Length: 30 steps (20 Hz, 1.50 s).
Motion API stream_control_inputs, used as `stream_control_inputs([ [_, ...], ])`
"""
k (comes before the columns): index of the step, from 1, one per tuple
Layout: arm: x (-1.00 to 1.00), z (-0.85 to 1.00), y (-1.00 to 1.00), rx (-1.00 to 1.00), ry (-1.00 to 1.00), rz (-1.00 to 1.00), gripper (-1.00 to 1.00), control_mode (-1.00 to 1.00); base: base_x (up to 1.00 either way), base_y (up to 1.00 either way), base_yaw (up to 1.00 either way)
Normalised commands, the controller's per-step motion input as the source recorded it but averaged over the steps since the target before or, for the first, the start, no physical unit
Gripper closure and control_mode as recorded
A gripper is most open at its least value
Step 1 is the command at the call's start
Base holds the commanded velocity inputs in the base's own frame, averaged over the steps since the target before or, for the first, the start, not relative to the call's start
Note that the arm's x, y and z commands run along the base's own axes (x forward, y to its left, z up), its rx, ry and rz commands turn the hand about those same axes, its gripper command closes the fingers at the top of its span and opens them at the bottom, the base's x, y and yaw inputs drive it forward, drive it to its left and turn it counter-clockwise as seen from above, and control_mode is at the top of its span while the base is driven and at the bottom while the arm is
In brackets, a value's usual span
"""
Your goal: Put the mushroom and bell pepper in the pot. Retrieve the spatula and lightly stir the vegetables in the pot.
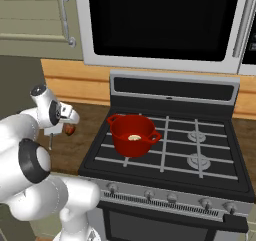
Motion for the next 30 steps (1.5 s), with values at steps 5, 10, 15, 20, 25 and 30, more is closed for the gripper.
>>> stream_control_inputs([
  [5,0.22,-0.34,0.00,0.04,0.06,0.00,-1.00,-1.00,0.00,0.00,0.00],
  [10,0.31,-0.27,0.01,0.05,0.08,0.00,-1.00,-1.00,0.00,0.00,0.00],
  [15,0.24,-0.37,0.09,0.01,0.04,0.00,-1.00,-1.00,0.00,0.00,0.00],
  [20,0.14,-0.32,0.23,0.00,0.05,0.00,-1.00,-1.00,0.00,0.00,0.00],
  [25,0.32,-0.24,0.02,0.02,0.01,0.00,-1.00,-1.00,0.00,0.00,0.00],
  [30,0.41,-0.25,0.07,0.01,0.00,0.00,-1.00,-1.00,0.00,0.00,0.00],
])
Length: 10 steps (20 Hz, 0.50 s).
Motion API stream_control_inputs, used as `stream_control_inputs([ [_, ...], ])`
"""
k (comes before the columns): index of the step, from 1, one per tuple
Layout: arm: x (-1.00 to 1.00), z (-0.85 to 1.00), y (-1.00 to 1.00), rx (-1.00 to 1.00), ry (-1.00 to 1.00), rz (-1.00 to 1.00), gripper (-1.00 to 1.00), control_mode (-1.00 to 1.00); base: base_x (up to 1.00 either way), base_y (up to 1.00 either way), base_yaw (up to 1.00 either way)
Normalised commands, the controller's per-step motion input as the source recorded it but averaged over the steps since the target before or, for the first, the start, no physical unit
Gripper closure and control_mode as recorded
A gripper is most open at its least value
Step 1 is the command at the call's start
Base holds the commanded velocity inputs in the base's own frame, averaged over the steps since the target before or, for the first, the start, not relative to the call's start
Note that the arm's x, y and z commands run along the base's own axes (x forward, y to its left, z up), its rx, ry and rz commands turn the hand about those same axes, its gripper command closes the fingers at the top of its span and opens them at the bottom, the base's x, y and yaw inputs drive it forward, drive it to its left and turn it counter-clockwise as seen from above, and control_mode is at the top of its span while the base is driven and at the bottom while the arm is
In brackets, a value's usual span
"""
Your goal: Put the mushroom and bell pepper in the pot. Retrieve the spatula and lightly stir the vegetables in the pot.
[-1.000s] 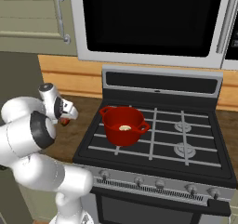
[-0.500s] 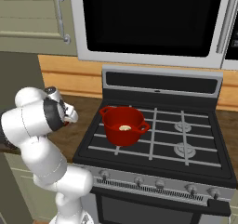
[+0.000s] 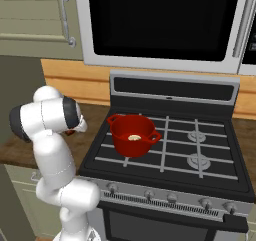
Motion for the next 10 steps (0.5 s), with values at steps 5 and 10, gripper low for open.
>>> stream_control_inputs([
  [5,0.21,-0.20,0.07,0.00,0.00,0.00,1.00,-1.00,0.00,0.00,0.00],
  [10,-0.01,-0.07,0.00,0.00,0.02,0.00,1.00,-1.00,0.00,0.00,0.00],
])
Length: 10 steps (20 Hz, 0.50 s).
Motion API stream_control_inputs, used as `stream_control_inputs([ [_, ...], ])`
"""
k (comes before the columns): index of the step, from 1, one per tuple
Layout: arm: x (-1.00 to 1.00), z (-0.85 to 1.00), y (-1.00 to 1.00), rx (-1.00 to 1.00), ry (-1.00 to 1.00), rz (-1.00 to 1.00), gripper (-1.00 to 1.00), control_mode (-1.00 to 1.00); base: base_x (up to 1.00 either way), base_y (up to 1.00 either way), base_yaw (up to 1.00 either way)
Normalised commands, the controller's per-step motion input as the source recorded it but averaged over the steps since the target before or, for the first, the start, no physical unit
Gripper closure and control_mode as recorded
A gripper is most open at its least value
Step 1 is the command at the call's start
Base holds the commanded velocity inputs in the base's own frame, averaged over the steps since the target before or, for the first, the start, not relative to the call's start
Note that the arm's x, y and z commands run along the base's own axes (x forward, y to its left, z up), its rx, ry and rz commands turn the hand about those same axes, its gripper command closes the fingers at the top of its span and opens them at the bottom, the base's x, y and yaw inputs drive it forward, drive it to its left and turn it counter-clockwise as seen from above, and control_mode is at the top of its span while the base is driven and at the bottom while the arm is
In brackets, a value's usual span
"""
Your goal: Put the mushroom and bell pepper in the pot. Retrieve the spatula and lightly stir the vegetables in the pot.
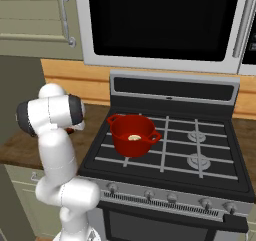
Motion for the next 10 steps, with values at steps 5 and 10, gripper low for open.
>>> stream_control_inputs([
  [5,-0.10,0.16,0.00,0.00,0.02,0.00,1.00,-1.00,0.00,0.00,0.00],
  [10,-0.40,0.89,-0.29,0.00,-0.01,-0.04,1.00,-1.00,0.00,0.00,0.00],
])
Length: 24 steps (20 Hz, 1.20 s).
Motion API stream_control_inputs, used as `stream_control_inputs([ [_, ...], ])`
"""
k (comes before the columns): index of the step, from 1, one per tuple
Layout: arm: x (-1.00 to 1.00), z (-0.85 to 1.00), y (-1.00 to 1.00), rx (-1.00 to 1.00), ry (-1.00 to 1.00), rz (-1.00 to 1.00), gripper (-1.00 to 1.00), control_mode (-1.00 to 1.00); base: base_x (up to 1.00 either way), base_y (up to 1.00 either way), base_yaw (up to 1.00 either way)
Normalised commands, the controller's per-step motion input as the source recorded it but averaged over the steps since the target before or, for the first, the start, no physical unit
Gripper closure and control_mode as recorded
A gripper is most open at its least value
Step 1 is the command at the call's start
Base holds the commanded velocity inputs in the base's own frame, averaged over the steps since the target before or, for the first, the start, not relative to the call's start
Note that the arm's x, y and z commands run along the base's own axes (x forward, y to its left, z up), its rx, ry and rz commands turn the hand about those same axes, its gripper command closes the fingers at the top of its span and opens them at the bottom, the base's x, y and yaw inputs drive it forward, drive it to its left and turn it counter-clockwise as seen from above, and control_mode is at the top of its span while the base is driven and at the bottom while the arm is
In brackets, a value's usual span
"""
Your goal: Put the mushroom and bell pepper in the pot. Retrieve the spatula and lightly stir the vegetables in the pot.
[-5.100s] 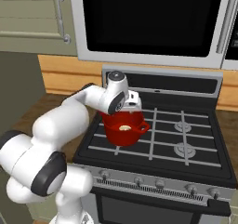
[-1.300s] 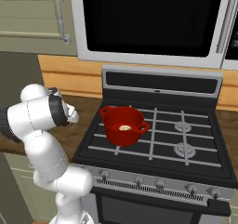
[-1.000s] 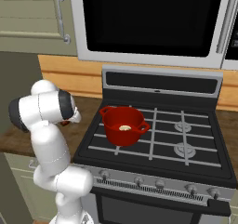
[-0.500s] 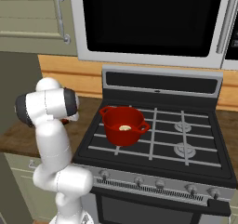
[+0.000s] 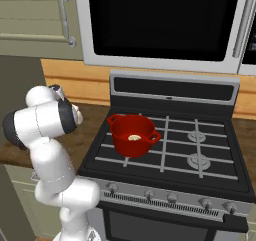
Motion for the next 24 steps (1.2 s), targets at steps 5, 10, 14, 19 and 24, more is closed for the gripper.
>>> stream_control_inputs([
  [5,-0.29,0.20,-0.41,0.00,0.00,0.00,1.00,-1.00,0.00,0.00,0.00],
  [10,-0.77,0.76,-0.67,-0.05,-0.24,0.00,1.00,-1.00,0.00,0.00,0.00],
  [14,-0.73,0.97,-0.68,-0.06,-0.30,0.00,1.00,-1.00,0.00,0.00,0.00],
  [19,-0.39,0.86,-0.79,0.00,-0.08,-0.06,1.00,-1.00,0.00,0.00,0.00],
  [24,-0.02,0.62,-0.84,0.00,0.00,-0.06,1.00,-1.00,0.00,0.00,0.00],
])
